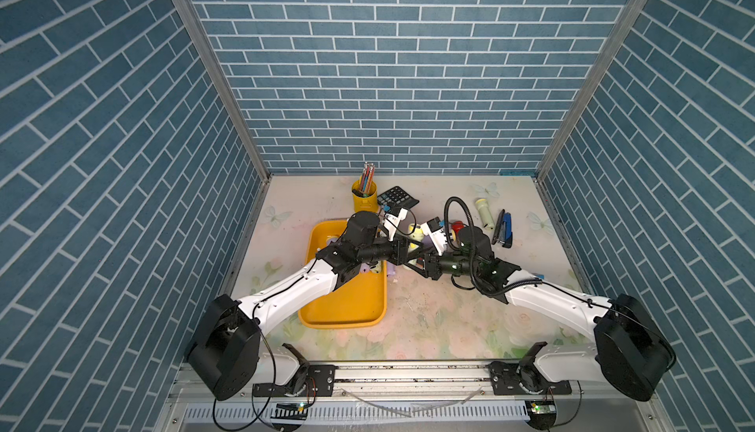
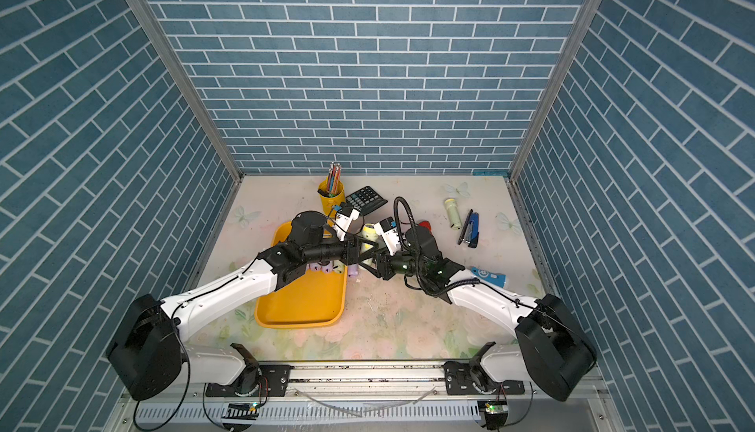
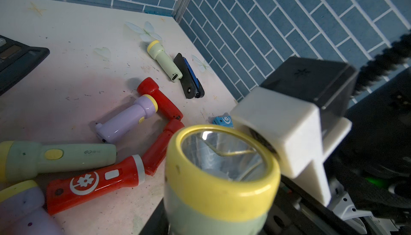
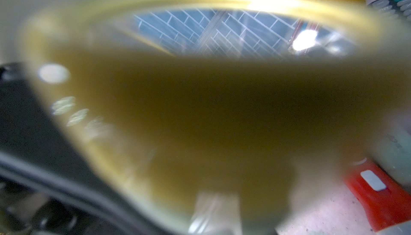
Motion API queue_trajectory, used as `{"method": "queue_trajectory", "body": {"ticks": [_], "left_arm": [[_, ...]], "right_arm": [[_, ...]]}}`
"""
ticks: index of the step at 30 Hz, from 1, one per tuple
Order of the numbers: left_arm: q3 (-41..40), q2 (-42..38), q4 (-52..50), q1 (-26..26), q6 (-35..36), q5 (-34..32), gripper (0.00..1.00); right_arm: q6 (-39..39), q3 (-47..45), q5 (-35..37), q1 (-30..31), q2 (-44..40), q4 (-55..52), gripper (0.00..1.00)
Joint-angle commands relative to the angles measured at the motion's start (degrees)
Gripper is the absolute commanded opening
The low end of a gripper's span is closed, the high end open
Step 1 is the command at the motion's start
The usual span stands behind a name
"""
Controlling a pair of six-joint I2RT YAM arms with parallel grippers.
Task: Put the flashlights into the storage boxes
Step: Pick up the flashlight from the center of the board.
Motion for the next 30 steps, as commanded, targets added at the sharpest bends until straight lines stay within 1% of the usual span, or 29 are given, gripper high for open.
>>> {"method": "queue_trajectory", "body": {"ticks": [1,3,7,9,11,13,15,16,17,19,22,25,30], "left_arm": [[1.6,0.4,1.0,-0.9,-0.3,1.1,0.4],[1.7,0.4,0.4,-0.9,0.0,1.0,0.36],[2.5,-0.6,-3.1,-0.9,1.2,-0.9,0.32],[3.2,-1.1,-6.1,-0.8,2.0,-1.8,0.31],[4.0,-1.4,-9.0,-0.6,3.0,-1.8,0.31],[4.1,-1.9,-10.7,-0.4,3.4,-1.9,0.3],[3.5,-2.7,-11.7,0.1,3.4,-1.9,0.3],[3.0,-3.3,-12.2,0.4,3.4,-2.0,0.3],[2.5,-3.8,-12.8,0.9,3.4,-2.1,0.3],[1.8,-4.8,-14.9,2.1,3.5,-2.4,0.3],[2.1,-6.3,-21.8,5.4,4.4,-3.7,0.3],[2.9,-8.0,-30.6,10.4,5.9,-4.7,0.3],[4.0,-10.2,-42.8,20.3,10.1,-3.8,0.31]], "right_arm": [[-1.1,-0.8,-1.8,0.7,-0.2,3.5,0.24],[-1.3,-0.9,-1.3,0.7,-0.4,3.2,0.24],[-1.5,-1.2,1.2,0.7,-1.1,1.4,0.26],[-1.4,-1.2,2.3,0.7,-1.5,0.3,0.35],[-0.8,-1.3,3.8,0.7,-1.9,-0.9,0.48],[-0.5,-1.7,4.7,0.7,-2.3,-1.6,0.54],[0.2,-2.2,5.7,0.7,-2.8,-1.8,0.66],[0.5,-2.5,6.0,0.7,-3.0,-1.7,0.7],[0.6,-2.8,6.3,0.7,-3.2,-1.6,0.71],[0.9,-3.4,6.8,0.7,-3.6,-1.6,0.72],[1.0,-4.2,7.8,0.7,-4.4,-1.5,0.72],[0.8,-4.7,8.3,0.7,-4.8,-1.9,0.73],[0.5,-4.6,8.4,0.7,-4.4,-2.2,0.73]]}}
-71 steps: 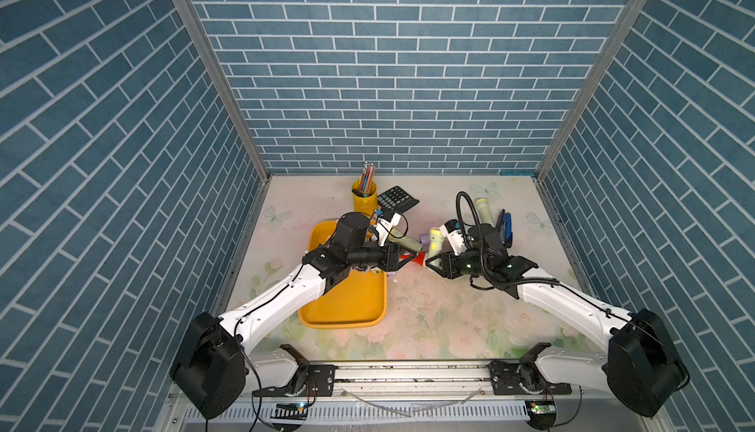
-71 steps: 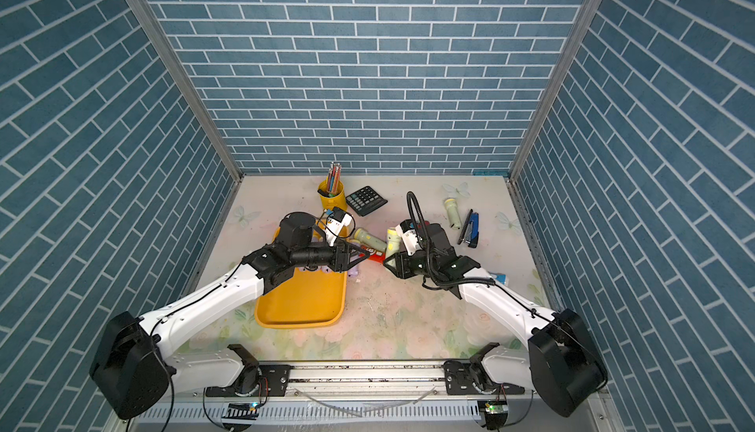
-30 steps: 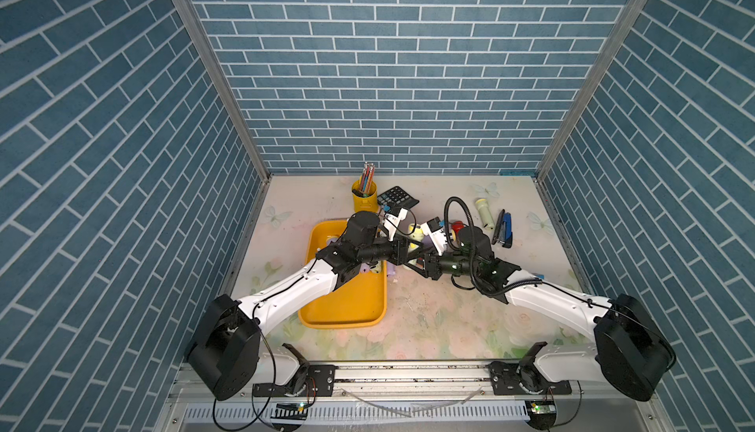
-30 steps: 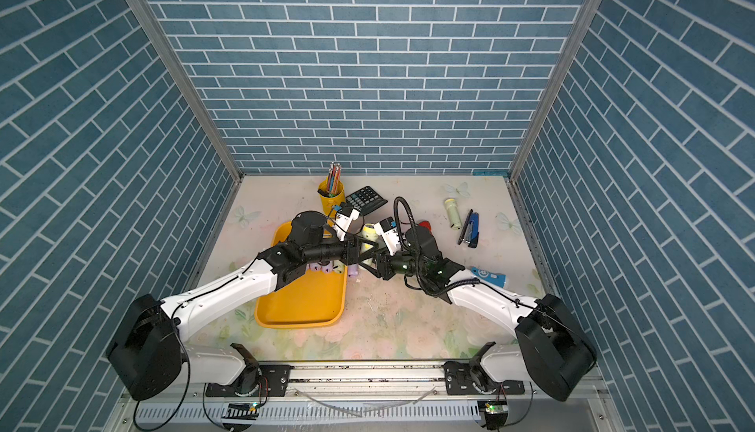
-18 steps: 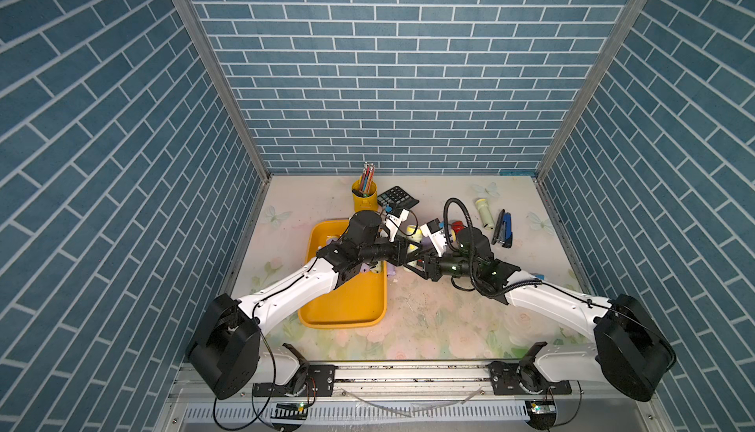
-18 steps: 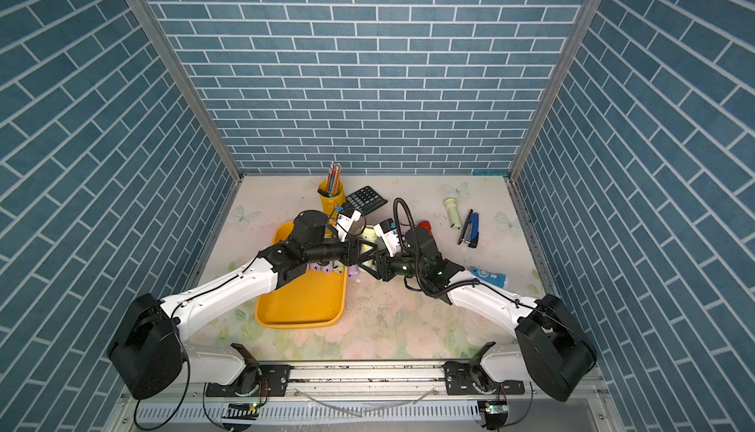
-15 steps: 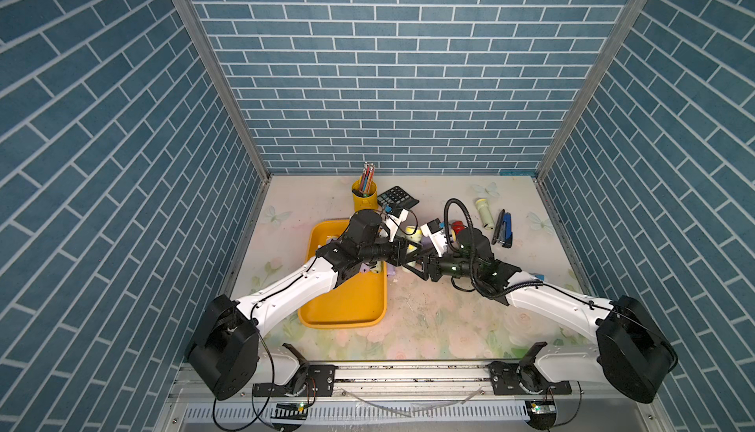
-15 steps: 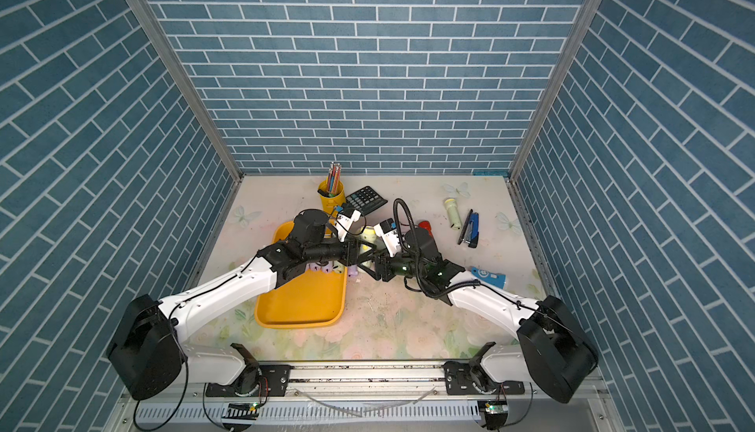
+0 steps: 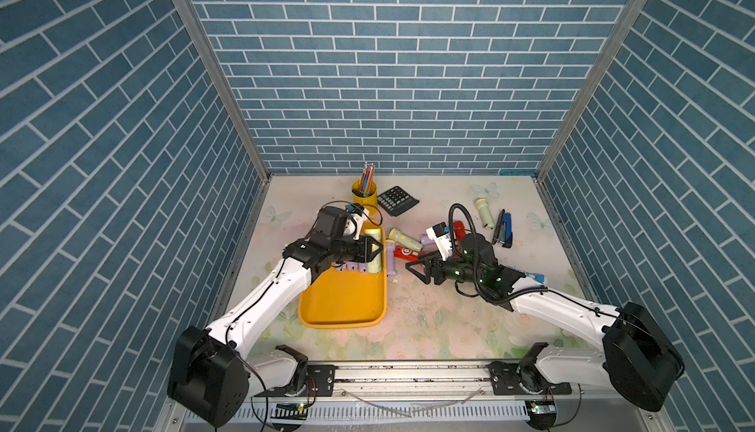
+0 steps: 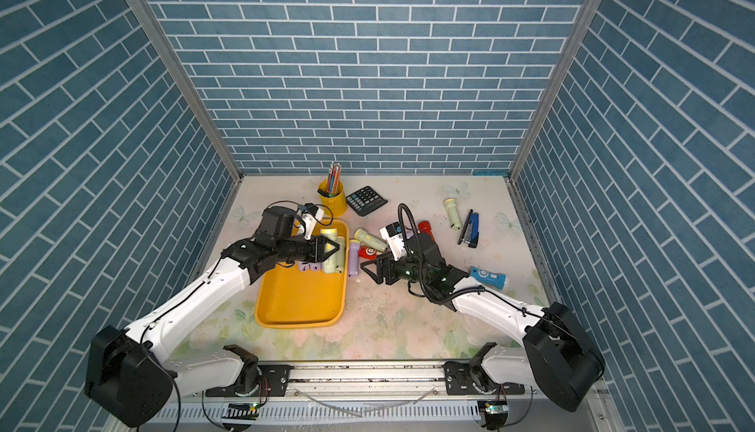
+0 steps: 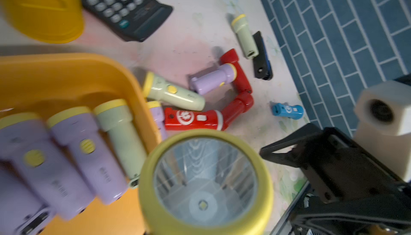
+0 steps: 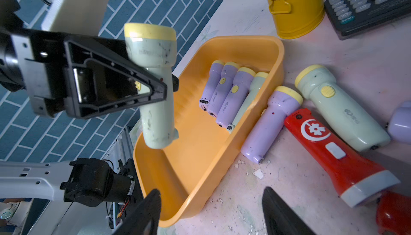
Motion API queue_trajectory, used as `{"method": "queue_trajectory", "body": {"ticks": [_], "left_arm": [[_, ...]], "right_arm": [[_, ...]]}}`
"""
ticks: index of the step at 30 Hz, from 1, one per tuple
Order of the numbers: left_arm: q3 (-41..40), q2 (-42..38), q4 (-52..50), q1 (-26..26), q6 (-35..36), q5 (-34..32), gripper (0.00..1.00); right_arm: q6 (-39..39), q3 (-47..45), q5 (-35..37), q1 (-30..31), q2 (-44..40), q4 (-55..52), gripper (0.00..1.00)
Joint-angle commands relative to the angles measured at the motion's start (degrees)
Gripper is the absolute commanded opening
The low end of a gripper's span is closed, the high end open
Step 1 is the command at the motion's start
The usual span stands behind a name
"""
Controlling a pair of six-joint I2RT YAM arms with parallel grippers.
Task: Put the flashlights into the storage boxes
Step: Pick up the flashlight from the center of the board, then place the flashlight at the storage box.
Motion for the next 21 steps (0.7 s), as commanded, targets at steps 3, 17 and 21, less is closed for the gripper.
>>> {"method": "queue_trajectory", "body": {"ticks": [3,17,21], "left_arm": [[3.9,0.6,-20.3,9.2,7.7,-2.5,0.31],[8.6,14.7,-23.4,20.2,9.6,-10.9,0.33],[9.5,18.9,-19.3,20.4,6.9,-10.7,0.33]], "right_arm": [[0.0,-1.1,0.9,-0.1,-0.3,-0.2,0.73],[-2.9,-0.4,0.8,-0.1,0.2,-3.7,0.75],[-3.1,-0.9,1.0,-0.1,-0.3,-4.2,0.75]]}}
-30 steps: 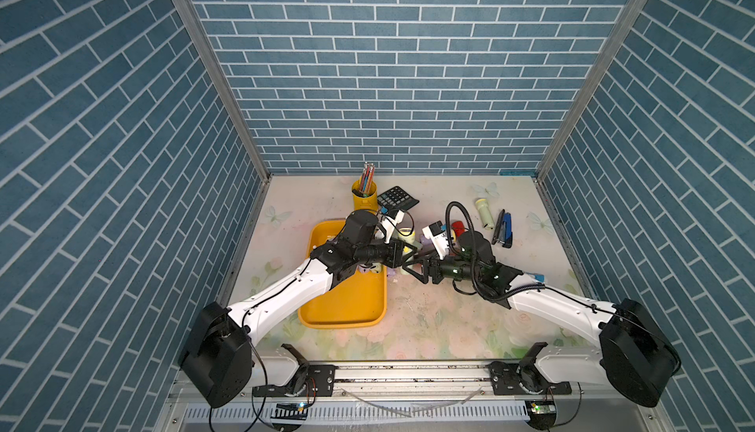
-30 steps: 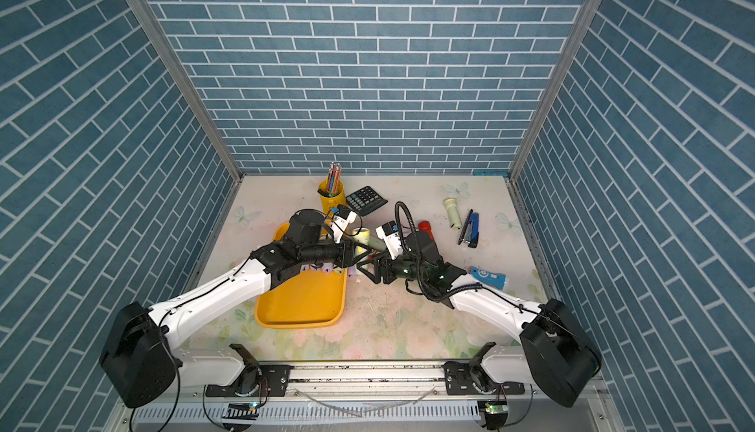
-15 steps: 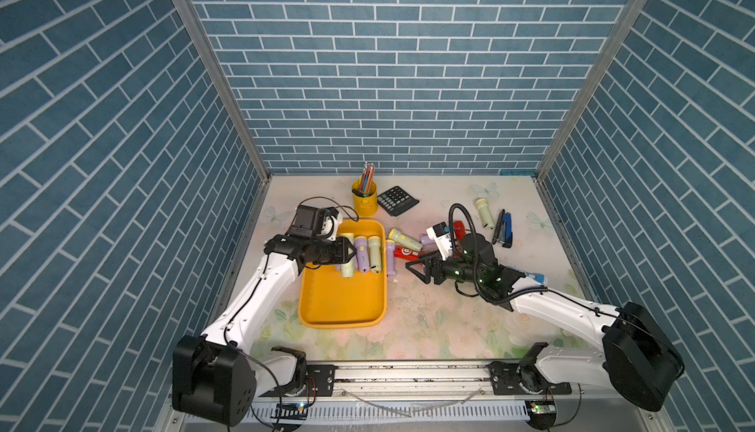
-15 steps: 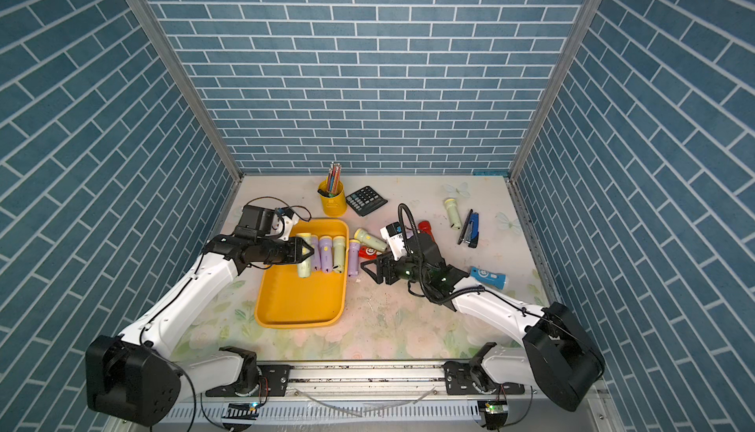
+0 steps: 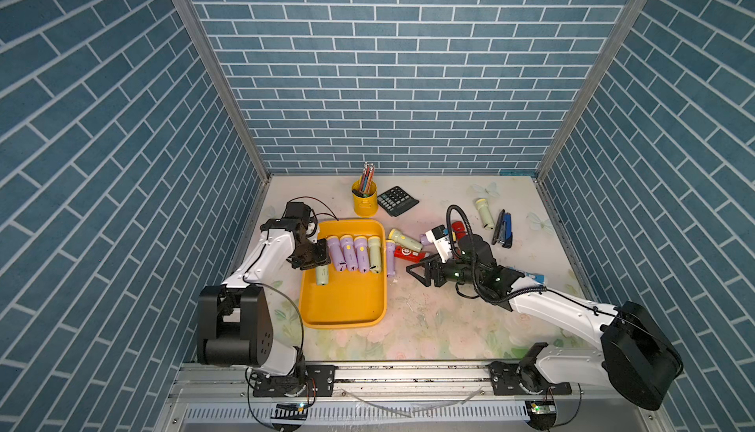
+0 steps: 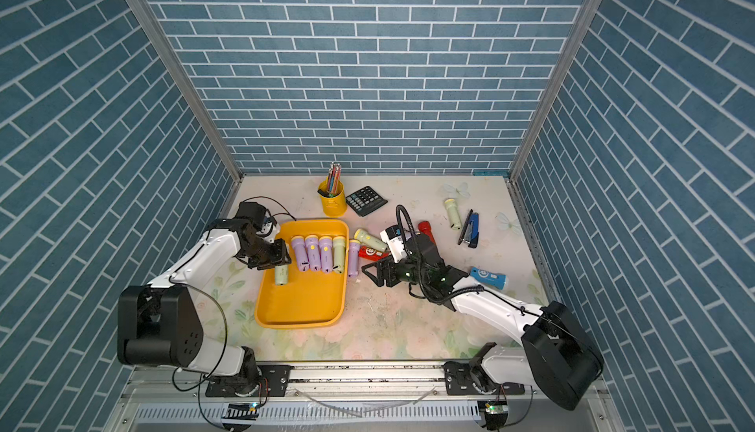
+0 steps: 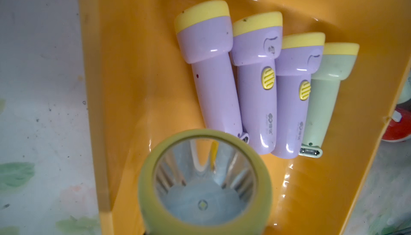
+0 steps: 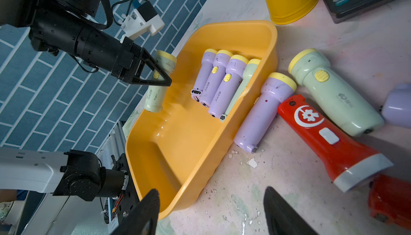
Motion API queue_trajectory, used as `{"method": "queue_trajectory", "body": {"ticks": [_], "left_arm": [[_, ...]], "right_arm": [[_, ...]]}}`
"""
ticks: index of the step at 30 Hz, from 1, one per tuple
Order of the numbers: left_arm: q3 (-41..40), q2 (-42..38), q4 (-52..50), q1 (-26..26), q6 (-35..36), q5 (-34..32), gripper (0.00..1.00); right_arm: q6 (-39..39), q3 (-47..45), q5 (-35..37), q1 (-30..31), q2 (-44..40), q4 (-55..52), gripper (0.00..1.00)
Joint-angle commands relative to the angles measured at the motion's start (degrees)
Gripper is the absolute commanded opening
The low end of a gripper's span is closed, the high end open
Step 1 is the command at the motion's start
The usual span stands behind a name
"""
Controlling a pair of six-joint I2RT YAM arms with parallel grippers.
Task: Put the flashlights into the storage boxes
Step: Place the flashlight at the storage box.
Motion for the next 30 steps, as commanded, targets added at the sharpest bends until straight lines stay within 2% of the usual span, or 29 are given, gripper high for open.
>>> {"method": "queue_trajectory", "body": {"ticks": [1,9,14,16,22,30], "left_arm": [[1.9,3.0,3.6,0.4,-2.1,-0.9,0.33],[5.8,8.6,5.0,0.4,-2.9,-3.8,0.35],[7.5,11.0,5.5,0.4,-3.1,-3.5,0.46],[7.8,11.4,5.5,0.4,-3.3,-3.4,0.48],[8.1,10.2,4.6,0.4,-3.1,-4.1,0.49],[6.8,4.0,2.9,0.4,-3.0,-4.7,0.48]], "right_arm": [[-2.3,-1.0,0.6,-0.1,-0.9,-1.2,0.75],[-3.4,-1.4,2.2,0.0,-1.9,-2.0,0.75],[-3.7,-1.5,2.8,-0.1,-1.9,-2.7,0.75],[-3.7,-1.7,3.1,-0.1,-2.1,-2.6,0.75],[-4.0,-1.7,3.6,0.0,-3.1,-3.3,0.75],[-4.0,-0.8,3.7,-0.1,-3.4,-4.4,0.75]]}}
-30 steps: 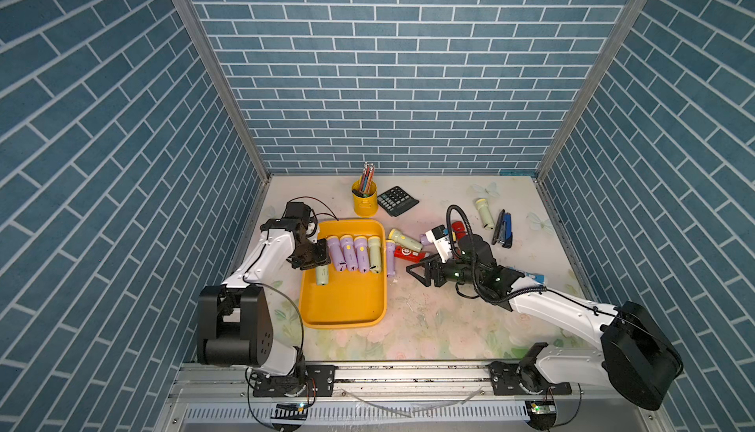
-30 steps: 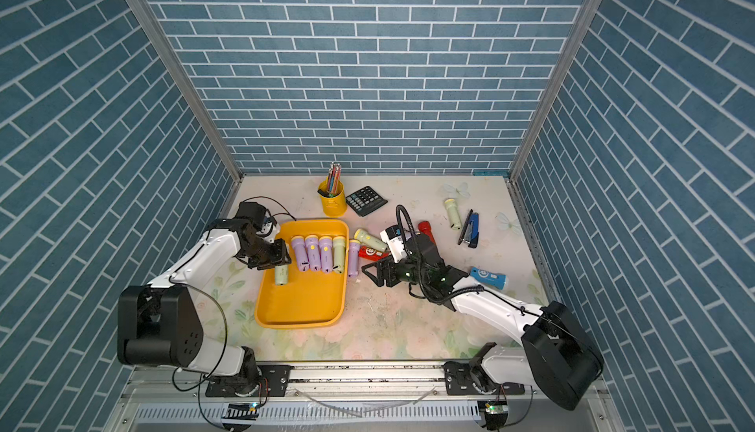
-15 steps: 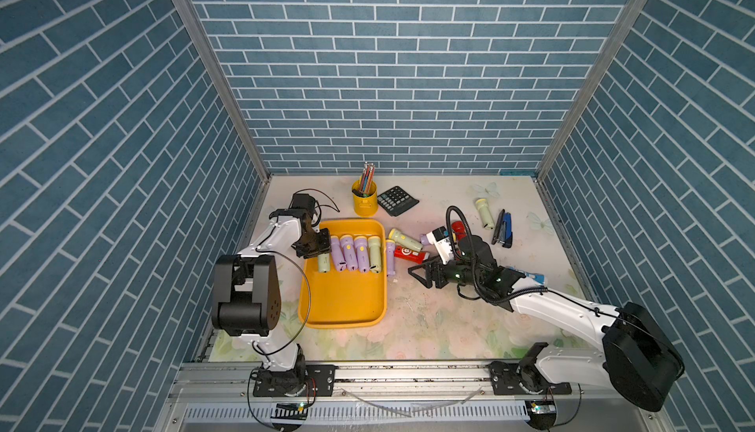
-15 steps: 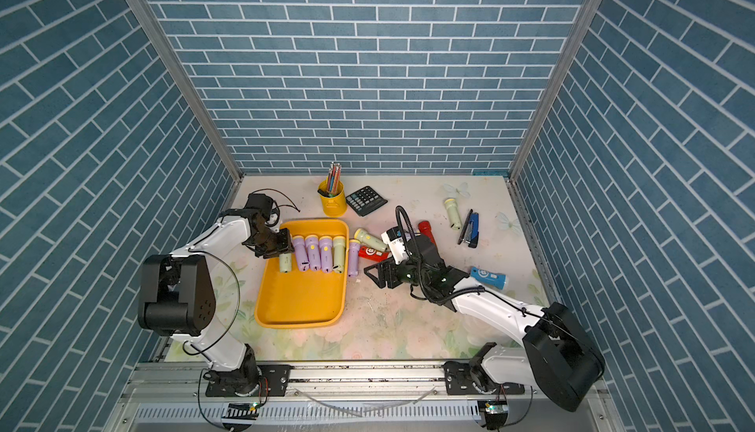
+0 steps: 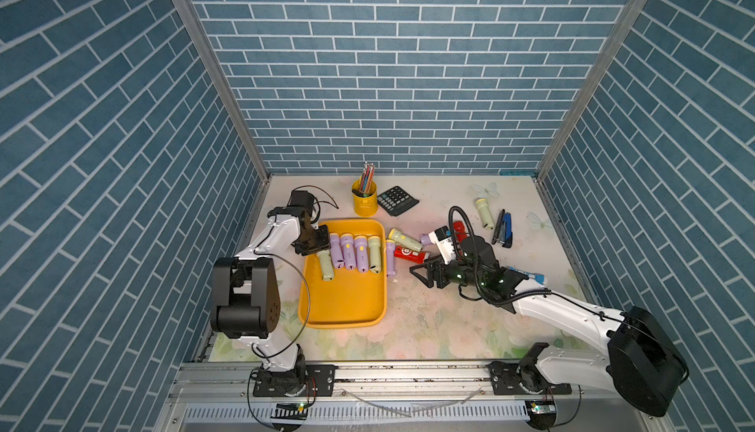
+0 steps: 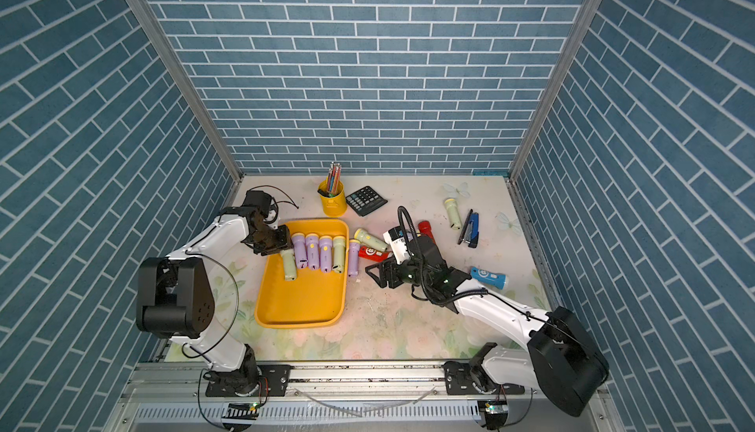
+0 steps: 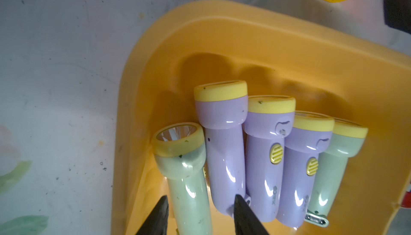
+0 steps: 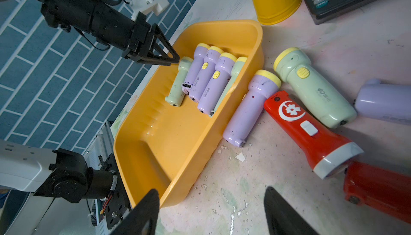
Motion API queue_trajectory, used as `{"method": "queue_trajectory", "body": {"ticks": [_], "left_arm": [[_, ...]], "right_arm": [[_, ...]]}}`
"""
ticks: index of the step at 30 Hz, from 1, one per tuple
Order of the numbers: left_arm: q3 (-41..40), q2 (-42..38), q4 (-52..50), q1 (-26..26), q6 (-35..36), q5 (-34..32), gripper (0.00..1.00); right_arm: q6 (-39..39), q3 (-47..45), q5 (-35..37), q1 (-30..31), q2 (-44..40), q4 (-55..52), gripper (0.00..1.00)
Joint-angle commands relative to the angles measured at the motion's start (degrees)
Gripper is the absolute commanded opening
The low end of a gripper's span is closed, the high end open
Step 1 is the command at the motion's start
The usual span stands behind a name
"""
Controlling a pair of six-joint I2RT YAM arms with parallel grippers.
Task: Put the flashlights into the storage boxes
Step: Place the flashlight at the storage box.
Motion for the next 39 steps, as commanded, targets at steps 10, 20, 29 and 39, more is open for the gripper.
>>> {"method": "queue_trajectory", "body": {"ticks": [10,20,29,39], "left_arm": [[-7.6,-12.8,-5.6,0.1,-0.8,1.9,0.38],[-18.8,-18.3,-4.2,-0.5,-3.2,4.4,0.31],[-22.6,-14.3,2.3,-2.4,-6.1,3.7,0.29],[-22.3,-9.4,6.0,-2.9,-6.0,1.9,0.22]], "right_arm": [[-2.1,0.8,0.3,0.0,-0.8,-2.3,0.74],[-2.0,1.7,-0.6,0.0,1.0,-2.5,0.74],[-1.5,1.0,-0.3,-0.1,0.6,-2.3,0.74],[-0.7,-0.8,1.5,0.0,-1.7,-1.8,0.75]]}}
